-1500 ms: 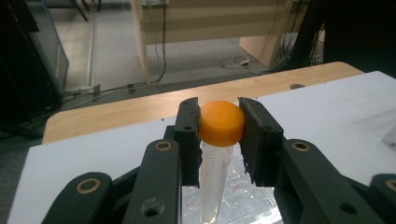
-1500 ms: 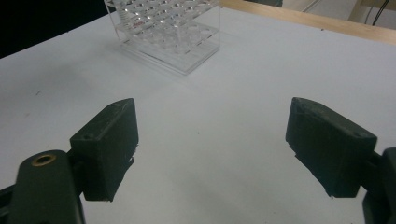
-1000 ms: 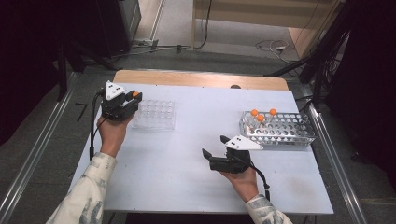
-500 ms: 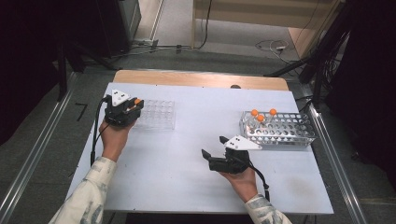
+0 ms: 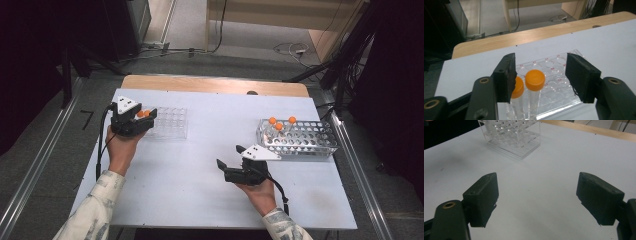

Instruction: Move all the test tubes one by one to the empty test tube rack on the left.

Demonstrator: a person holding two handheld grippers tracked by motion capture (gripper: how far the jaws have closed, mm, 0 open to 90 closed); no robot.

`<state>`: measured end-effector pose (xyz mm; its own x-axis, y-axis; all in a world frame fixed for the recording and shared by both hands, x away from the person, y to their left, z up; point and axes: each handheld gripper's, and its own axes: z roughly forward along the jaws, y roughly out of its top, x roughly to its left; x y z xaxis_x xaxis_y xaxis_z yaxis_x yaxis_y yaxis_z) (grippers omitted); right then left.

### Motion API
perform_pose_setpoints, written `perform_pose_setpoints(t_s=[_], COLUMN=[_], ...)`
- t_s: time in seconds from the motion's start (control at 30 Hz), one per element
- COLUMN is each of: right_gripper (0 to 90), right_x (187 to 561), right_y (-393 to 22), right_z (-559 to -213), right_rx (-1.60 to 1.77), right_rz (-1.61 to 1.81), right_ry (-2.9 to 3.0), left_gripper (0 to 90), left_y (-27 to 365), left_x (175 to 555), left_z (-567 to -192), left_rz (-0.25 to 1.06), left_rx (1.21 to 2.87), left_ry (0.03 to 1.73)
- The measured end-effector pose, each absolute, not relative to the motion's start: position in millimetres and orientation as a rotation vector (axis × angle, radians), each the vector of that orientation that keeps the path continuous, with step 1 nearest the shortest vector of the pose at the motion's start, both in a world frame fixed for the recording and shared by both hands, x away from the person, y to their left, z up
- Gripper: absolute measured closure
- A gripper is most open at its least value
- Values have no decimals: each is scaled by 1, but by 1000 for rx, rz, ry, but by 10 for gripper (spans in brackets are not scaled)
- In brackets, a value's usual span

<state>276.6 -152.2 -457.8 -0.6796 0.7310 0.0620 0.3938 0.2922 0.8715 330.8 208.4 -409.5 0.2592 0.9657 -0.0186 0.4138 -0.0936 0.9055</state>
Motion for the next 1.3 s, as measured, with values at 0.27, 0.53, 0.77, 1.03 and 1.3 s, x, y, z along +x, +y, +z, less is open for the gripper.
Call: perform_pose_setpoints(t_s=[0.27, 0.53, 0.77, 1.03, 1.3], right_gripper=[165, 166, 166, 175, 177], right_x=[277, 279, 280, 280, 284], right_y=[-156, -161, -169, -191, -211], right_z=[-456, -454, -450, -443, -440], right_rx=[1018, 1031, 1053, 1092, 1144], right_rz=[1342, 1337, 1336, 1337, 1327], right_ry=[2201, 2184, 2161, 2109, 2056], left_gripper=[342, 309, 212, 188, 186], left_y=[194, 172, 159, 161, 158], left_x=[309, 286, 275, 268, 269], left_z=[-414, -435, -443, -450, -456], left_rz=[701, 643, 675, 679, 669], left_rx=[1635, 1665, 1660, 1661, 1683], left_ry=[1239, 1199, 1197, 1202, 1213])
